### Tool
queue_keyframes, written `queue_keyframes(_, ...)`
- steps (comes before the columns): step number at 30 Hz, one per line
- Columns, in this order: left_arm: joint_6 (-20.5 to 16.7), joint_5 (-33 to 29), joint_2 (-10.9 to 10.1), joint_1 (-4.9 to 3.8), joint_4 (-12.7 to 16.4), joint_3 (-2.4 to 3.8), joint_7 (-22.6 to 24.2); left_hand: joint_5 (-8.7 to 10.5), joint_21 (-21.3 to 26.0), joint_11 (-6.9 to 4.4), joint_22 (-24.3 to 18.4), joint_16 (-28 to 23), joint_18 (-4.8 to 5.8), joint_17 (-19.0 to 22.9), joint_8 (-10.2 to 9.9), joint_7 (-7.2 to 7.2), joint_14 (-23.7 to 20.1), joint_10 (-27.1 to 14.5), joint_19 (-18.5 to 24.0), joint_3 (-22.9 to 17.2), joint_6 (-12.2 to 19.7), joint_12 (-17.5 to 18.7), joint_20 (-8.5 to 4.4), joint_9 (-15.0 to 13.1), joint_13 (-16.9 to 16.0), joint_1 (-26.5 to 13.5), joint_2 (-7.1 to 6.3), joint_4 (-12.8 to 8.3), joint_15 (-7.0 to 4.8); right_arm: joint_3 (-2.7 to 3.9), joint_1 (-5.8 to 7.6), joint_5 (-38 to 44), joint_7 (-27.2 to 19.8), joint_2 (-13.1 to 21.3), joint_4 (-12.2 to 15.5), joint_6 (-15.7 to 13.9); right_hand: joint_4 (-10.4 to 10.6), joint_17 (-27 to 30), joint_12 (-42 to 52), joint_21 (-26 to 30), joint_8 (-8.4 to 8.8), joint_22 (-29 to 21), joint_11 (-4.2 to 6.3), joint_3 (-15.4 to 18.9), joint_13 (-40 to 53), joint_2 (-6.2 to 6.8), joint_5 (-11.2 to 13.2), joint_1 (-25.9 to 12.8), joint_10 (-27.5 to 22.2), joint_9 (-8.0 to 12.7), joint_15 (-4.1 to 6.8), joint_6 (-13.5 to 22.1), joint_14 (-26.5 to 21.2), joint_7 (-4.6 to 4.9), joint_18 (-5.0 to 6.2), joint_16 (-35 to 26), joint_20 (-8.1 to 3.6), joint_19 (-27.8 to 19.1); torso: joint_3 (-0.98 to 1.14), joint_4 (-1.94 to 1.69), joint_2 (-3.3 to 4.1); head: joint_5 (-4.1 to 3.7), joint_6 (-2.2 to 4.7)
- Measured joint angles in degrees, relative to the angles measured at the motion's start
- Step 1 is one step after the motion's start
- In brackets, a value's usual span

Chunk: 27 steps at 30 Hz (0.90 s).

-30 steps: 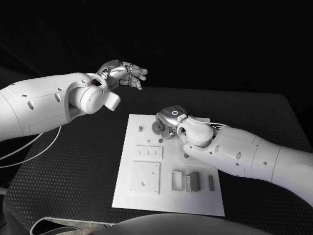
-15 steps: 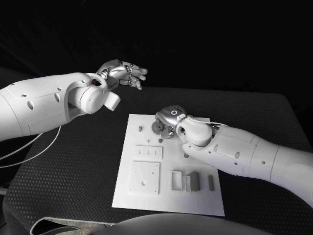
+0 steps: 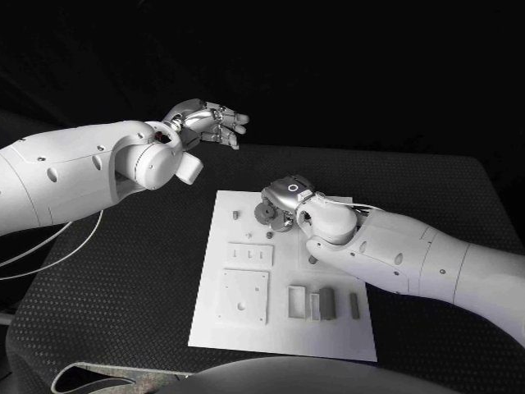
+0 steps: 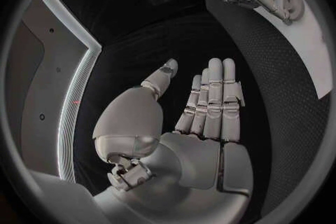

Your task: Assemble the parts on the task board

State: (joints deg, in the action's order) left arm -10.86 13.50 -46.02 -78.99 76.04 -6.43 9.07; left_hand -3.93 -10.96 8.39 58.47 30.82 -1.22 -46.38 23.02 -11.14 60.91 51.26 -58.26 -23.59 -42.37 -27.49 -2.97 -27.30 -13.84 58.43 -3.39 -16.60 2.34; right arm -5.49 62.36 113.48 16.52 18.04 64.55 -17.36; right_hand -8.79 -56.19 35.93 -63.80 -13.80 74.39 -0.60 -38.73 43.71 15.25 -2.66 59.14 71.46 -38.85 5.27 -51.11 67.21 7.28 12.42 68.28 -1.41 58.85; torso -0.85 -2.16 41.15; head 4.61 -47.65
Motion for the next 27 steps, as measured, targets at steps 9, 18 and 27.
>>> queue_keyframes(9,0.12,0.21,0.00,0.00,0.04,0.00,0.00,0.00,0.23,0.00,-0.01,0.00,0.00,0.00,0.00,0.00,0.00,0.00,0.00,0.00,0.00,0.00,0.00,0.05,0.01,0.23,-0.23,0.00,0.00,0.00,0.00,0.03,0.02,-0.16,-0.22,-0.09,-0.16,0.06,0.00,0.00,-0.96,0.07,0.00,-0.17,0.00,0.00,0.00,0.00,0.00,-1.48,-0.02,-0.86,-0.02,-0.86,0.00,0.00,0.00,0.00,-0.01,-0.01,0.00,-0.05,0.01)
queue_keyframes(18,0.55,0.31,0.16,0.00,0.12,0.00,0.04,0.23,0.23,-0.02,-0.01,0.00,-0.01,0.00,0.00,0.00,-0.15,-0.02,0.00,0.00,0.00,0.00,0.00,0.05,0.01,0.23,-0.23,0.00,0.15,0.05,0.05,0.17,0.14,-0.25,-0.26,-0.35,-0.36,0.21,0.00,0.00,-3.47,0.20,0.80,0.03,-0.10,0.00,0.00,0.00,0.30,-4.72,0.72,-3.04,0.21,-2.11,0.03,0.00,0.00,0.00,-0.03,-0.01,-0.01,0.01,-0.11)
queue_keyframes(27,0.69,0.34,0.17,0.00,0.09,0.00,0.05,0.23,0.23,0.00,0.04,0.00,0.00,0.00,0.00,0.00,-0.15,-0.41,0.00,0.00,0.00,0.00,0.00,0.04,0.02,0.23,-0.23,0.00,0.15,0.04,0.04,0.31,0.20,-0.25,-0.29,-0.65,-0.63,0.36,0.00,0.00,-5.44,0.20,1.33,0.30,-0.29,0.00,0.00,0.00,0.31,-8.95,1.07,-3.54,0.00,-2.43,0.35,0.00,0.01,0.00,0.00,-0.02,-0.01,0.01,-0.06)
